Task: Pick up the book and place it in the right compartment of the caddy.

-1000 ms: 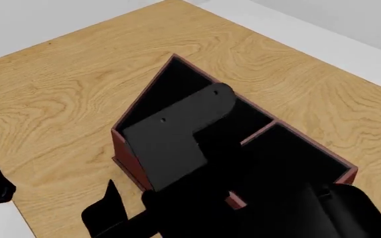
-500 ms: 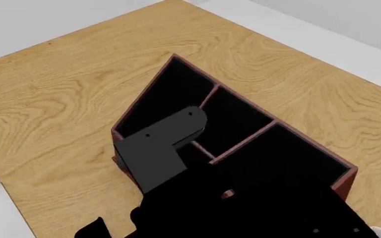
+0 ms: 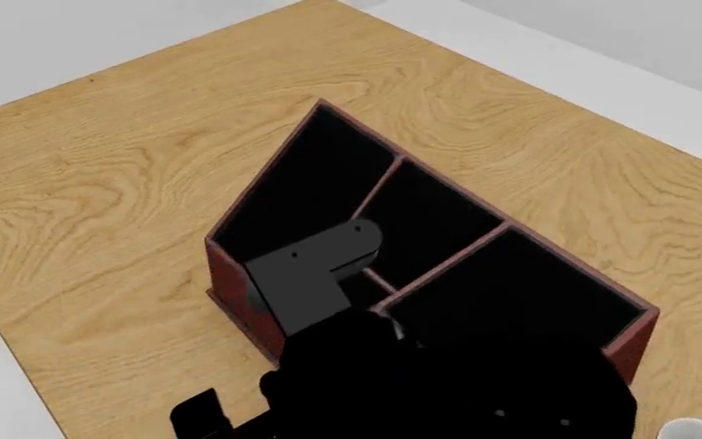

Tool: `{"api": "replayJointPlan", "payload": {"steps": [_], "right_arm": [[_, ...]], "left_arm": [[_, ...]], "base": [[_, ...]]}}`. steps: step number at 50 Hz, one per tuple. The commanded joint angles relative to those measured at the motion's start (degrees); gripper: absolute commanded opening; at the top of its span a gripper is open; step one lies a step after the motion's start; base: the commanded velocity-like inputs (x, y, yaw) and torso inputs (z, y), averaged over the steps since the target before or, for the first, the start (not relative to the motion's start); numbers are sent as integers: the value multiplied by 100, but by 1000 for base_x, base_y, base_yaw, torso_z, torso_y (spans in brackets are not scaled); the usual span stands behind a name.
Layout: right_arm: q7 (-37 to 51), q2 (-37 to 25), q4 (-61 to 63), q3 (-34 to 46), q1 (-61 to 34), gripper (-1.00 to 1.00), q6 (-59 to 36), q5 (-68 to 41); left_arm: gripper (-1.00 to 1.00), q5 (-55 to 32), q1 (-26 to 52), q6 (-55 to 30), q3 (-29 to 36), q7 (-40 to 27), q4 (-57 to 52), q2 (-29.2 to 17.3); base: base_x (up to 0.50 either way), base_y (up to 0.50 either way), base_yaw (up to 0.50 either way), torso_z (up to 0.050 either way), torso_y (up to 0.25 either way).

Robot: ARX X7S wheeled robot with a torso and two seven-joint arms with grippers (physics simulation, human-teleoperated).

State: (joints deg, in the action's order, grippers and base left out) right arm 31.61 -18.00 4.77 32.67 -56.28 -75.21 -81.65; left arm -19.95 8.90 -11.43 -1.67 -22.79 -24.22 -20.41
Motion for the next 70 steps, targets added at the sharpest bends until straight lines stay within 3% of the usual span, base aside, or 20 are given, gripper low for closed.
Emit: {"api": "replayJointPlan", "payload": {"steps": [1,33,70], "right_arm": [[-1127,88,-668,531,-27,100,443,969],[-1813,236,-1302,1329,235,100,796,1525],[-2352,270,-1795,1691,577,100,1413,1893]], "left_arm": [[100,-50,-1,-2,-12,-5,0,-19],[100,-144,20,31,-40,-27,26,-62],[100,-173,-28,11,-11,-97,-72,-121]], "base": [[0,0,0,0,0],[0,0,0,0,0],[0,0,0,0,0]]}}
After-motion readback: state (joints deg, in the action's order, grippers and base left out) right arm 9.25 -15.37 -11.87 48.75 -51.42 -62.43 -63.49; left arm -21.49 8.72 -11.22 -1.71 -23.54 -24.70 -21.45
